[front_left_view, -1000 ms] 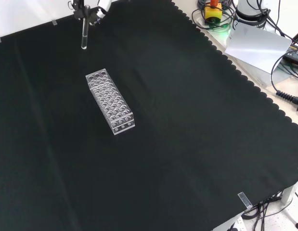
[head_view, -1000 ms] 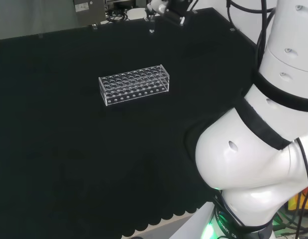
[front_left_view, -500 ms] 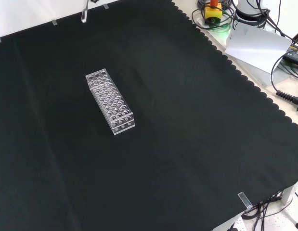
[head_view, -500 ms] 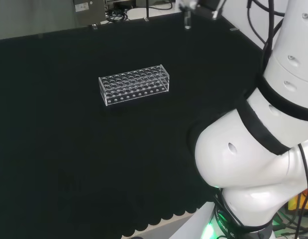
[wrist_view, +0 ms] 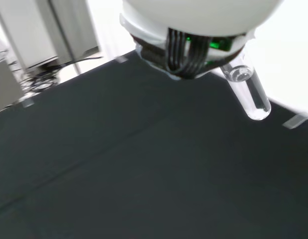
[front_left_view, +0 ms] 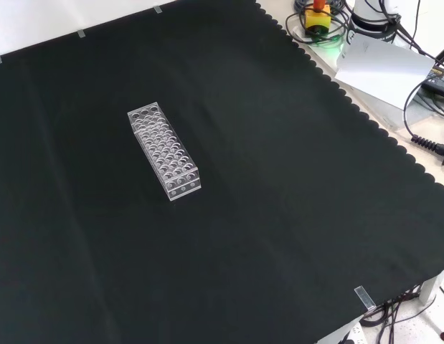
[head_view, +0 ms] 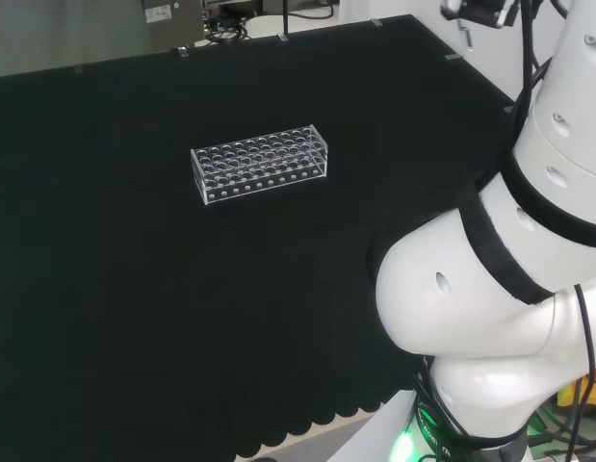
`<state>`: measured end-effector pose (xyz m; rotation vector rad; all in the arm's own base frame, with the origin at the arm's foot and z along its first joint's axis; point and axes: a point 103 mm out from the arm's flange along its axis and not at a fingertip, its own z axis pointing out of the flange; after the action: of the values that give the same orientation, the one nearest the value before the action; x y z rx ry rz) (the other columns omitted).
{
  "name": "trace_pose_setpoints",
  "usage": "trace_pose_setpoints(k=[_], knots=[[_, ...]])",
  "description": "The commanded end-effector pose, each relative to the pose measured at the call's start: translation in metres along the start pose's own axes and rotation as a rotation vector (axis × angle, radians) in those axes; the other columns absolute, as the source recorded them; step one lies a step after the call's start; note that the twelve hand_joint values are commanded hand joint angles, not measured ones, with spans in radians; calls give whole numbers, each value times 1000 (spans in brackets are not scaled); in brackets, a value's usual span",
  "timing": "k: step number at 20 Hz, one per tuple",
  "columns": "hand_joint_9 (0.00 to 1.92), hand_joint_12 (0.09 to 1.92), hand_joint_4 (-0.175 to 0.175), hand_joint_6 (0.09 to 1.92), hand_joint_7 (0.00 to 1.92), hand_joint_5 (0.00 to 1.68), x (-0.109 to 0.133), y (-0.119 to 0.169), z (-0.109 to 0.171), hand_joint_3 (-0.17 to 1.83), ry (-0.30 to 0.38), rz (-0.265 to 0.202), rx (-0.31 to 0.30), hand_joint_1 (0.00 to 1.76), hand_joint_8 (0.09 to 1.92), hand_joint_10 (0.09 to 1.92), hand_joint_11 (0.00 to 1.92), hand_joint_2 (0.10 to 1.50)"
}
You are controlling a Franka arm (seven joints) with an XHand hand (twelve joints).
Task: Shake the test tube.
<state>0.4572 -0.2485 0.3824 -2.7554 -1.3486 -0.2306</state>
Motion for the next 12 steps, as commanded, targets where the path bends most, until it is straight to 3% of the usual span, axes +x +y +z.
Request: trace_pose_setpoints(k=[1, 6, 12], knots=[[1318, 935, -175, 353, 1486, 1310, 8, -2, 2, 507, 13, -16, 3, 1433, 444, 512, 1154, 689], [1315, 937, -175, 329, 1487, 1304, 52, -12, 28, 495, 83, -92, 52, 1433, 455, 526, 1152, 698], [1315, 939, -175, 325, 1487, 1305, 130, -33, 63, 491, 181, -210, 134, 1433, 455, 525, 1151, 700]])
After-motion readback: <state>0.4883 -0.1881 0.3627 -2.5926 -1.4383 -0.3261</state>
